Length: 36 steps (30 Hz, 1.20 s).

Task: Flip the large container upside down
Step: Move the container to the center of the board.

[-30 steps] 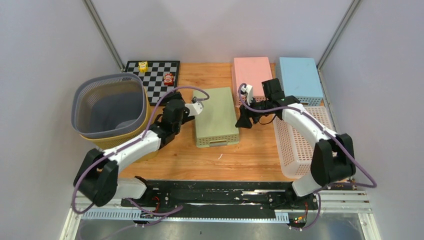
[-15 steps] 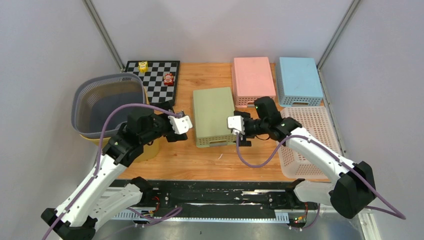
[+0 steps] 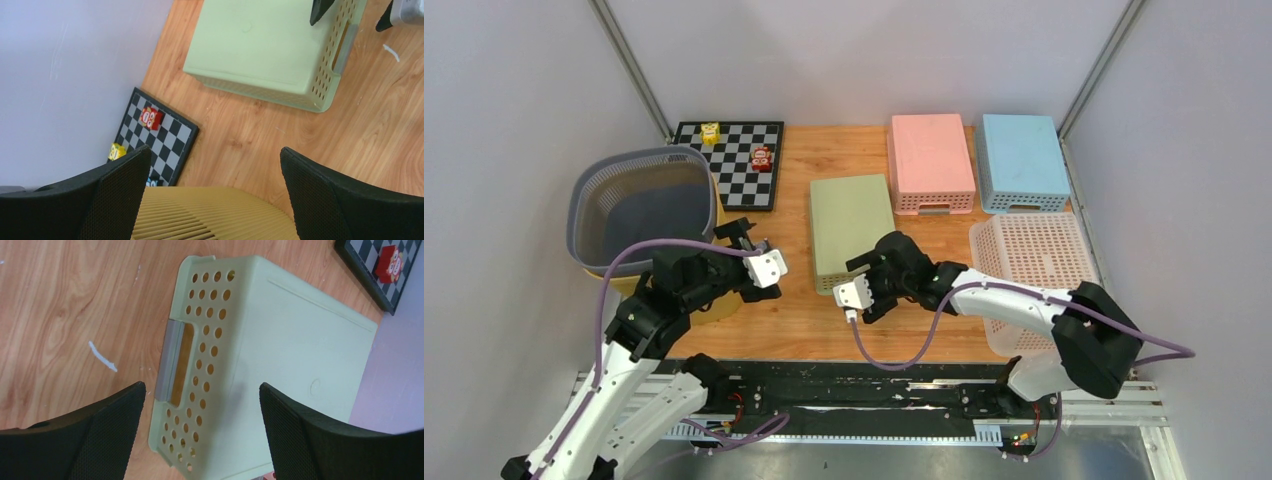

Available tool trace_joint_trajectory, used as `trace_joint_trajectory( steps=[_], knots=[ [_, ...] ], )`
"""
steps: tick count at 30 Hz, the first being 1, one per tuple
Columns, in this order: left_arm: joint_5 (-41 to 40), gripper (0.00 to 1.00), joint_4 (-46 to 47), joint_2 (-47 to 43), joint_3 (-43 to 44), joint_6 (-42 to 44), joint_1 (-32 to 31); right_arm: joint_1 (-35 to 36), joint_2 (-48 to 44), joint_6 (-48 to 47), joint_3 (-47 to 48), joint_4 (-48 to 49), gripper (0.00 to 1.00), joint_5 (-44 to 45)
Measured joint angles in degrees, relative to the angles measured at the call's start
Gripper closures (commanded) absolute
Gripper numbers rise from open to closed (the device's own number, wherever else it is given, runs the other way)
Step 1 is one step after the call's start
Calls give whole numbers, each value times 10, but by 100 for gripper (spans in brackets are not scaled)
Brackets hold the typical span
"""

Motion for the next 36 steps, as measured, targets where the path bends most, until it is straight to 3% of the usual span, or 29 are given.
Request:
trace_joint_trajectory(
  steps=[16,23,36],
  knots=[
    [2,0,74,-85,-102,-31,17,80,99,7,-2,121,18,200],
    [4,0,99,-87,-112,-46,19,80,115,23,1,144,26,244],
    [8,0,108,-89,-115,-58,21,81,155,32,31,159,29,279]
  ],
)
